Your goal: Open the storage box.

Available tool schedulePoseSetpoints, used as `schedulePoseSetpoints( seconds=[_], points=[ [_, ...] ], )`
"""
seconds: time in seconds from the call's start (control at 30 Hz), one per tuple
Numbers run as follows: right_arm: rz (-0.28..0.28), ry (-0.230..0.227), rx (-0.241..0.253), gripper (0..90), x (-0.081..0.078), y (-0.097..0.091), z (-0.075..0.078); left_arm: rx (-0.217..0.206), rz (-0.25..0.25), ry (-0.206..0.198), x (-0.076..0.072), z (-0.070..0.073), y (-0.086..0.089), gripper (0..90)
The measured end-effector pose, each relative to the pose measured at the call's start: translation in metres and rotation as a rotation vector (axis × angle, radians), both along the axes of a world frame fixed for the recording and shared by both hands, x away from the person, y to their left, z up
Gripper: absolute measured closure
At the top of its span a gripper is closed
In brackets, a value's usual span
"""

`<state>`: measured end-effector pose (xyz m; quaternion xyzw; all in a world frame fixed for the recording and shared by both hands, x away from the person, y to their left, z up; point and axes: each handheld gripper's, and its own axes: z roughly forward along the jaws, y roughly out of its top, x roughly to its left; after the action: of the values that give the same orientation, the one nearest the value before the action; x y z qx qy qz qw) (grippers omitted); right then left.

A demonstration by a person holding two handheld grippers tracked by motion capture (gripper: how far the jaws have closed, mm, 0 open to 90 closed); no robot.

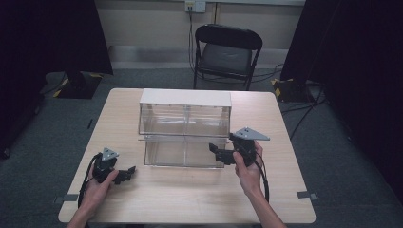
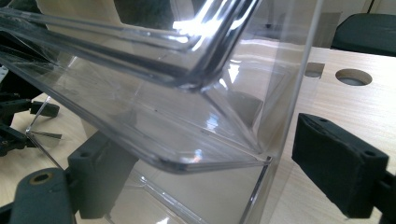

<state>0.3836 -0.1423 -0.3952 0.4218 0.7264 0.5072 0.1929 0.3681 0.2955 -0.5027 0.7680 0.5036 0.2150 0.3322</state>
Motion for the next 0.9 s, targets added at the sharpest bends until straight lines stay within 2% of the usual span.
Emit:
schedulePoseSetpoints(
  seconds=[0.9],
  points=[
    [0.012, -0.005, -0.001, 13.8, -0.0001, -0.0006, 0.0008, 0.0, 0.0, 0.0, 0.0, 0.0, 0.0, 6.0]
  ],
)
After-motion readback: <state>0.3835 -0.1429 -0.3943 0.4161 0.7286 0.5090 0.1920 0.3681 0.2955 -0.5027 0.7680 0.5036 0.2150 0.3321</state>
